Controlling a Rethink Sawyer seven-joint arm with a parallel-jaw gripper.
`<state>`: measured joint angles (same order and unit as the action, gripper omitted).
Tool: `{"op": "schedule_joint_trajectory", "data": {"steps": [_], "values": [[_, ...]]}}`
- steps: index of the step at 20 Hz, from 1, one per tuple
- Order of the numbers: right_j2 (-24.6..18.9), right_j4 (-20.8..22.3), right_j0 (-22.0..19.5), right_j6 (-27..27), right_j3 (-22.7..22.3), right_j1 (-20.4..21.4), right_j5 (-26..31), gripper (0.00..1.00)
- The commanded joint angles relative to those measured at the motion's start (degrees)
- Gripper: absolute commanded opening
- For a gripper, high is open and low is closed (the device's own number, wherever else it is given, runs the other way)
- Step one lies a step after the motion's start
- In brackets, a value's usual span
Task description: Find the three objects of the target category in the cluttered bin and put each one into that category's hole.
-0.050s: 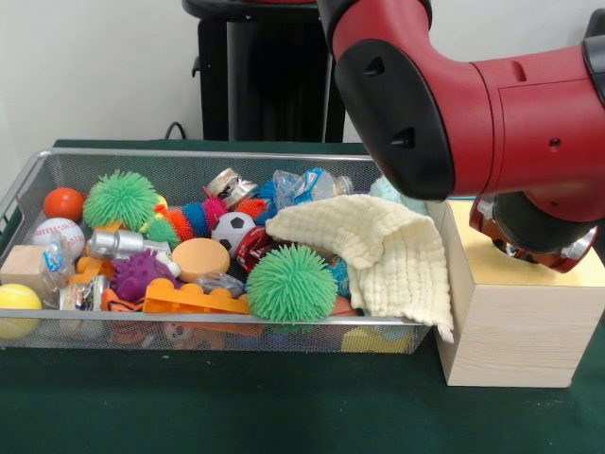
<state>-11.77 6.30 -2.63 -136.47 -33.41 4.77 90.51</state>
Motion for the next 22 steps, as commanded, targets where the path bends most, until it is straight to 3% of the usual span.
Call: {"op": "schedule_joint_trajectory", "data": {"steps": [1,3,4,14,17,22], "values": [[3.8,7.6,-3.4,-0.5,0.7,-5.9,-10.6,1.0],[3.8,7.7,-3.4,-0.4,0.9,-6.0,-10.7,1.0],[4.0,7.8,-3.4,-0.7,1.0,-6.0,-10.8,0.0],[3.7,7.2,-3.4,1.2,3.5,-6.1,-6.4,0.0],[3.6,5.5,-3.0,-0.5,1.3,-3.0,-5.2,0.0],[3.3,2.7,-1.7,-3.5,1.7,1.8,2.9,0.0]]}}
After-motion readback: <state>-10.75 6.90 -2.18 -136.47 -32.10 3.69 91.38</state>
